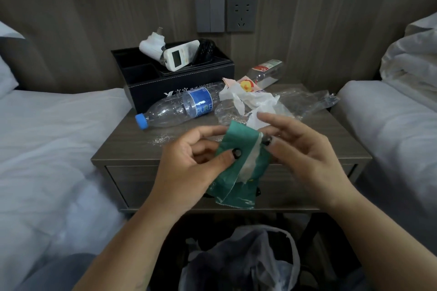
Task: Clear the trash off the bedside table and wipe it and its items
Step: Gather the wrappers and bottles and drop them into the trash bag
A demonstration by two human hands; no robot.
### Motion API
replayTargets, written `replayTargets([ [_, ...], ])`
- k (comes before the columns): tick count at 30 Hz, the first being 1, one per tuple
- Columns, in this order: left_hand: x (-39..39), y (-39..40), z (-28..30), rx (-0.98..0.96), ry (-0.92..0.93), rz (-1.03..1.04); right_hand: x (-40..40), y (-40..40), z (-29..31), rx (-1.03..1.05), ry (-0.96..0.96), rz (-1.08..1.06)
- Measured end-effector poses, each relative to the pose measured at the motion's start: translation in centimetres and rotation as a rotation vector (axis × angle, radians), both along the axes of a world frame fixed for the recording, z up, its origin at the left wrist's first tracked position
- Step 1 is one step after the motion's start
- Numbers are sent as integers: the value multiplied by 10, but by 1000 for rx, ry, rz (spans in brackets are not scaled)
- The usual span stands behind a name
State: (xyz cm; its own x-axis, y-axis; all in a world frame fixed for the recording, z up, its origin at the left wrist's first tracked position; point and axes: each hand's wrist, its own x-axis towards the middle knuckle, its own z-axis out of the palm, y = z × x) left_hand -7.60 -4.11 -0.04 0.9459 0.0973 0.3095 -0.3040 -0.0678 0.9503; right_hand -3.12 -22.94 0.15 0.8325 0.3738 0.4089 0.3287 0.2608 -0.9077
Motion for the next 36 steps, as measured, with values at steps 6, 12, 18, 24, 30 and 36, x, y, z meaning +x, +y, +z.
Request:
replayTargets([
  [6, 0, -6, -2, -83, 92, -63, -1, 6, -5, -134, -370, -265],
  [12, 0, -7, -2, -176, 194, -136, 4, 2, -6, -404, -857, -453],
  [18, 1, -7, -6, -141, 133, -3, -4, 4, -8, -496, -781, -271],
  [24, -1, -3, -2, -57, -10, 59, -4, 7, -5, -126, -81, -77],
  [30, -1, -10, -6, -103, 154, -37, -1, 9, -12, -155, -285, -292],
  [36, -1, -11, -5, -205, 211, -64, -1, 8, -15, -407, -872, -462],
])
